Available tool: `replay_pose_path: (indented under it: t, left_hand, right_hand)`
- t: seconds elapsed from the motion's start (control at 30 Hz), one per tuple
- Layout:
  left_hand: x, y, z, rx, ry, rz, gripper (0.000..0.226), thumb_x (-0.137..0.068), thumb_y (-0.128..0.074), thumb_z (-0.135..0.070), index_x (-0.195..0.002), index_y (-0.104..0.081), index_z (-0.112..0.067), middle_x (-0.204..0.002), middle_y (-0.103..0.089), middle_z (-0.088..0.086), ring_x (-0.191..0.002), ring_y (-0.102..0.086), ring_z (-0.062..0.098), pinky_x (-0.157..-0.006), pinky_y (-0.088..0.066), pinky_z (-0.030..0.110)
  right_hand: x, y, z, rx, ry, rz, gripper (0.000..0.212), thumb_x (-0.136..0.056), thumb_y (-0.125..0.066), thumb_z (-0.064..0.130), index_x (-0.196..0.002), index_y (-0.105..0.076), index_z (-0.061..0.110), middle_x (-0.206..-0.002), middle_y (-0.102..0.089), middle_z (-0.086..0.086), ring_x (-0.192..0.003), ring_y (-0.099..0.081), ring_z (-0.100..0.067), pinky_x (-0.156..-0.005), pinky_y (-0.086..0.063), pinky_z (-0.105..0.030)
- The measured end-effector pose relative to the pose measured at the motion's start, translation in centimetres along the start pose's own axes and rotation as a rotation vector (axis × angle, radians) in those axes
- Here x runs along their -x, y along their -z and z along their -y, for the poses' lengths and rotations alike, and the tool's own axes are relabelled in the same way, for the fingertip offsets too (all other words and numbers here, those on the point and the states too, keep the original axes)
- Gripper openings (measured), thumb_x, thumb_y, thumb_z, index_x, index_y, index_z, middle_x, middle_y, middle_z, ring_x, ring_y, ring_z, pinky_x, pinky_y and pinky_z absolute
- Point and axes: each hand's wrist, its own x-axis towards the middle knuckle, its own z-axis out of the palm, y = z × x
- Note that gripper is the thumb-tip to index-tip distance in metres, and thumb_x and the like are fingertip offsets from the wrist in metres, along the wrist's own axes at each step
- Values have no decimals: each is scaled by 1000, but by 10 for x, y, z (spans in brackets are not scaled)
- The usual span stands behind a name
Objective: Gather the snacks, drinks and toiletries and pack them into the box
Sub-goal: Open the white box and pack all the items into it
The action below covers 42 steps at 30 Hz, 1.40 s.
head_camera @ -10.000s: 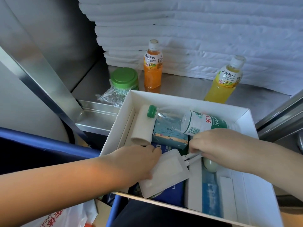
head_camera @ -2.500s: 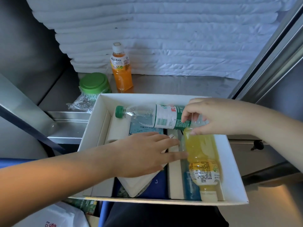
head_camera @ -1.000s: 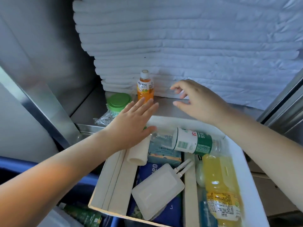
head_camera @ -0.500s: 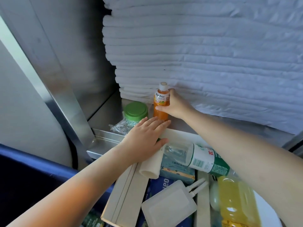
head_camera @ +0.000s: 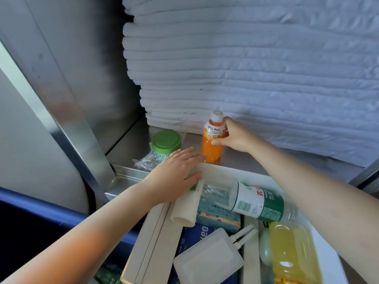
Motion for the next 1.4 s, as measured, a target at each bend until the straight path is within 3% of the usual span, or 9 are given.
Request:
replay_pose_path:
  t: [0.23,0.4,0.5,0.6,0.8,1.0,1.17,1.3,1.4]
  left_hand:
    - [-11,23,-12,43,-8,-140,51,-97,-44,-29,-146,-29,-25,-151,-29,-6,-140,-15,6,-102,5,6]
    - [-17,57,-35,191,-65,-253,53,-96,-49,-26,-146,-29,-28,-147,-36,-8,-124,-36,-1,-94,-26,1]
    - [-17,70,-52,275,-152,-355,52,-95,-52,-22,-144,-34,-21,-142,-43,-6,-115,-31,-4,-78,-27,-8]
    - [-16,73,-67,275,-230,-403,55,-95,-51,-26,-145,-30,-22,-140,-44,-7,-123,-40,2,-91,-28,0]
    - [-19,70,-80,418,-241,-345,54,-97,-49,-24,-146,-26,-29,-138,-47,-10,-119,-48,-2,-95,-44,18]
    - [-36,81,-85,561,-219,-351,33,-96,-53,-23,-128,-50,-22,-116,-62,-12,-106,-56,-4,-83,-50,19]
    - [-48,82,-88,562,-172,-400,24,-93,-58,-23,-117,-55,-21,-103,-62,-16,-94,-58,-5,-74,-50,17]
    - [-53,79,-91,513,-148,-431,18,-94,-55,-28,-111,-52,-28,-97,-58,-25,-92,-56,-8,-71,-48,15]
    - [-53,76,-91,497,-147,-443,19,-93,-55,-29,-112,-52,-29,-95,-55,-30,-92,-56,-9,-72,-47,15]
  right_hand:
    - [46,17,-16,26,-31,-99,65,-78,-74,29,-131,-39,21,-130,-55,0,-115,-53,-19,-96,-45,-43]
    - [86,43,7,-40,129,-214,58,-79,-72,33,-124,-37,44,-108,-52,36,-98,-51,15,-80,-37,-8]
    - [110,61,27,-95,202,-232,58,-77,-73,33,-121,-38,47,-107,-53,40,-99,-52,17,-79,-37,0]
    - [129,70,36,-135,219,-141,66,-70,-72,44,-128,-42,36,-116,-58,25,-106,-56,7,-88,-45,-13]
    - [147,66,30,-200,200,9,76,-63,-74,46,-130,-45,25,-118,-62,11,-108,-59,-4,-95,-49,-32]
    - [146,64,24,-329,185,4,61,-65,-72,42,-120,-48,33,-116,-64,12,-108,-60,-4,-95,-49,-29]
    - [154,50,16,-450,148,-74,74,-66,-74,53,-129,-40,35,-127,-56,14,-118,-52,-1,-99,-46,-34]
    - [157,24,18,-219,18,-204,73,-46,-67,78,-108,-37,56,-119,-53,14,-106,-54,0,-88,-50,-35]
    - [155,17,18,-65,3,-283,76,-51,-63,77,-114,-40,42,-113,-55,11,-97,-53,2,-77,-48,-27]
